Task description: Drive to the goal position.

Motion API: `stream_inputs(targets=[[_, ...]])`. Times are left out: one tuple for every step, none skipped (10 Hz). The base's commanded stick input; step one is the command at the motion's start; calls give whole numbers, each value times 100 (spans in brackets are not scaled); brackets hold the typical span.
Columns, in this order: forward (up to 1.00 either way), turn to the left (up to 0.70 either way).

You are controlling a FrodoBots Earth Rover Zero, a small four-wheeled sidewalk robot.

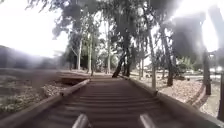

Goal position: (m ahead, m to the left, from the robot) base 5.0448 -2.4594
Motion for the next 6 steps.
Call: stream_inputs(targets=[[85, 0], [85, 0], [85, 0], [85, 9], [85, 4], [85, 0]])
